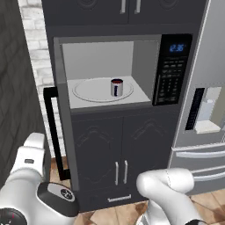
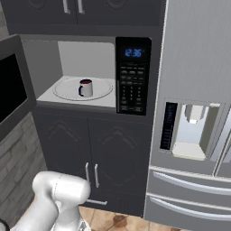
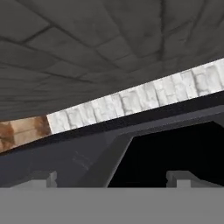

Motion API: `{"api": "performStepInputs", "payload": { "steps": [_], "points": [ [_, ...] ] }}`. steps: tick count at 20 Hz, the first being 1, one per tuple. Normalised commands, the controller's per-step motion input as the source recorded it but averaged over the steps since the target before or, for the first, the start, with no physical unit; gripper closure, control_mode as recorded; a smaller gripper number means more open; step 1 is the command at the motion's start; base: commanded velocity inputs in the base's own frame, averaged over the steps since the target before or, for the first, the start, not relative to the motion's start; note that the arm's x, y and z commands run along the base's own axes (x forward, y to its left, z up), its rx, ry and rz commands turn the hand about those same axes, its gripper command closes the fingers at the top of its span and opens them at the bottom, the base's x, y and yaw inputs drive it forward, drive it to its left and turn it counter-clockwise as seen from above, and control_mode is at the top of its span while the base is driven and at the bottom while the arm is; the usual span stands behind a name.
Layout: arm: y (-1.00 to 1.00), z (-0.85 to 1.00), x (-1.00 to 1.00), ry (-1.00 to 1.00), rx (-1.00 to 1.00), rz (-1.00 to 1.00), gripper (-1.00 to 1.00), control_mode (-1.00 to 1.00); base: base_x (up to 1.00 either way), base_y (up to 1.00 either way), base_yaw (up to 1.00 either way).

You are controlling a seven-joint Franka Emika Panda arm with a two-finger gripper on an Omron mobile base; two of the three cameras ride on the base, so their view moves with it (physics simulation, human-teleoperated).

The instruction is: Place the microwavable item in the microwave. Then, close the microwave door and press the start button.

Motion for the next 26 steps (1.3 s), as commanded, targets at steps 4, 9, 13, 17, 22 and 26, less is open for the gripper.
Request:
{"api": "performStepInputs", "payload": {
  "steps": [4, 9, 13, 17, 22, 26],
  "points": [
    [0.38, -0.51, 1.00, 0.04, -0.10, -0.08, -1.00, -1.00, 0.00, 0.00, 0.00],
    [-0.17, -0.34, 0.93, 0.05, -0.03, -0.15, -1.00, -1.00, 0.00, 0.00, 0.00],
    [-0.69, -0.09, 0.38, 0.00, 0.00, -0.11, -1.00, -1.00, 0.00, 0.00, 0.00],
    [-1.00, 0.04, -0.29, -0.05, 0.01, -0.13, -1.00, -1.00, 0.00, 0.00, 0.00],
    [-1.00, 0.15, -0.36, -0.03, 0.07, -0.17, -1.00, -1.00, 0.00, 0.00, 0.00],
    [-1.00, 0.26, -0.06, 0.01, 0.15, -0.20, -1.00, -1.00, 0.00, 0.00, 0.00]
  ]
}}
